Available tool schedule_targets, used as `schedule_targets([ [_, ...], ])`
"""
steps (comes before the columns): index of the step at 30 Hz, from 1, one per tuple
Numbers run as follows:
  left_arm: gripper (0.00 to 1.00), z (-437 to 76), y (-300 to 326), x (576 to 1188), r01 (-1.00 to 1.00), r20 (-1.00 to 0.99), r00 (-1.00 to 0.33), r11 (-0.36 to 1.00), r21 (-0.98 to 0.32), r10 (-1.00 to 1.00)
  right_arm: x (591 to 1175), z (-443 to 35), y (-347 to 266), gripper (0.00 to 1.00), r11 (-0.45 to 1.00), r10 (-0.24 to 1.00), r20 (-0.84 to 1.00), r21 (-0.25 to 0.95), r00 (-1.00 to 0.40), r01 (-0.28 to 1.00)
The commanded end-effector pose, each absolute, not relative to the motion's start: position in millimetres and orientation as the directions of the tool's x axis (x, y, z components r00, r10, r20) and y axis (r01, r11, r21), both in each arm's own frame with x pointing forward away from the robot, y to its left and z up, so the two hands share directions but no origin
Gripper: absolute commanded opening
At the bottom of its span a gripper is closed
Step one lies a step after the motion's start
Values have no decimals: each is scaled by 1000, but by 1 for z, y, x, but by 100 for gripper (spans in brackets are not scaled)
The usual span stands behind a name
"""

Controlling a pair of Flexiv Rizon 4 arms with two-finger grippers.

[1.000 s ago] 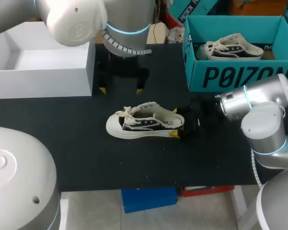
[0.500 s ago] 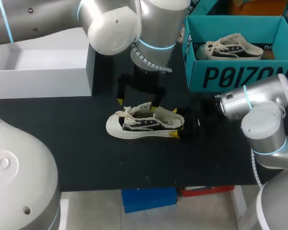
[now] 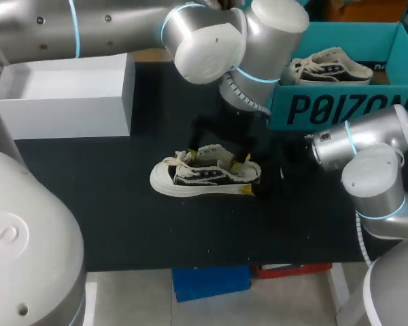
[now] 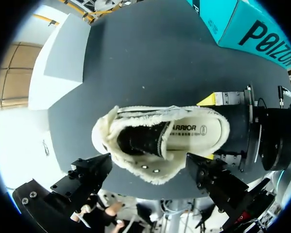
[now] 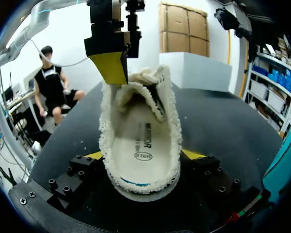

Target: Take the shoe out of the shoebox, open the shoe tongue, remove and reinsert the insole, then place the shoe into the shoebox

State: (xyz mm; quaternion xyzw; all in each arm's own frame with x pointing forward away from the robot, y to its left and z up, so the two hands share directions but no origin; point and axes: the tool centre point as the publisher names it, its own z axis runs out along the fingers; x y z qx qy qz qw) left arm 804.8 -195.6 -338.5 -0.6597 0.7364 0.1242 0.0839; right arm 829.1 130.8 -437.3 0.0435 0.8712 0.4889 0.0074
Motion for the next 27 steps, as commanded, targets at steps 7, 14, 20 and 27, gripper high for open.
schedule_targets([
  [7,100,-366,-187,811,-992,-425,-102,62,108,-899,830,-442,133,0,518,85,29,852,-996,69],
  [14,100,-368,-176,815,-994,-429,-92,57,95,-899,830,-442,133,0,518,85,29,852,-996,69],
  [20,49,-365,-176,817,-992,-433,-120,91,87,-894,830,-442,133,0,518,85,29,852,-996,69],
  [27,0,-367,-179,814,-988,-443,-152,120,100,-884,830,-442,133,0,518,85,29,852,-996,69],
])
